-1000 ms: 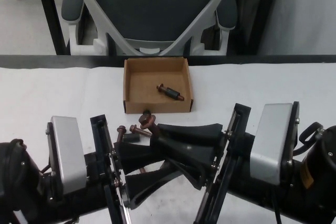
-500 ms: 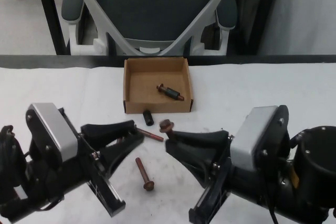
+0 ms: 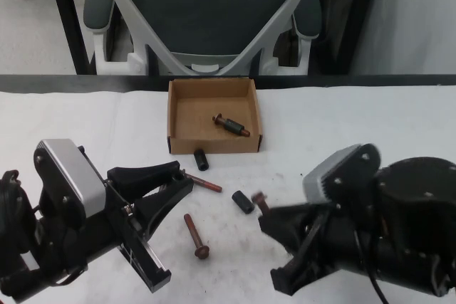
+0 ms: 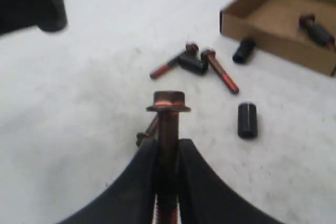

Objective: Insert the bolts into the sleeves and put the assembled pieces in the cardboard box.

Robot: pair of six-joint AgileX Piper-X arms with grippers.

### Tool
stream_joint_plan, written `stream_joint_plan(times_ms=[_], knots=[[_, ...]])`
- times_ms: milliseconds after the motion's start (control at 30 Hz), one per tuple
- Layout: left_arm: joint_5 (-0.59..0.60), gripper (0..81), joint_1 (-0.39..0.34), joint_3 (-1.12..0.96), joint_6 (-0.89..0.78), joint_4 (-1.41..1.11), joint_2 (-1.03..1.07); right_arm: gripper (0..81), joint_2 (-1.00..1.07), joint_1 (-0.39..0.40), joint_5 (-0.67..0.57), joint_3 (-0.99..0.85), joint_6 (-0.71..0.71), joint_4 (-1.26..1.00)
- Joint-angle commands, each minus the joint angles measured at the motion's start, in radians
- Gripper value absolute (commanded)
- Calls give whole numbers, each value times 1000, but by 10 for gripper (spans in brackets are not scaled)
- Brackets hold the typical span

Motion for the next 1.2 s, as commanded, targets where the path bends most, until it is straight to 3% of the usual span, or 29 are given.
stream_joint_plan(times_ms=[0, 300, 367, 467, 533, 633, 1167], knots=[[-7, 8, 0, -6, 2, -9, -13, 2, 26, -6, -4, -55, 7, 133], [-2, 8, 1, -6, -42, -9, -13, 3, 183, -6, -4, -206, 16, 389], [-2, 8, 1, -6, -42, -9, -13, 38, 217, -6, -31, -232, 16, 428], [1, 8, 1, -6, -41, -9, -13, 183, 261, -6, -94, -257, 14, 447], [18, 8, 1, -6, -41, -9, -13, 319, 278, -6, -98, -261, 14, 447], [19, 8, 1, -6, -41, -9, -13, 449, 294, -6, -95, -263, 16, 457], [19, 8, 1, -6, -41, -9, -13, 428, 331, -6, -56, -471, -77, 825]])
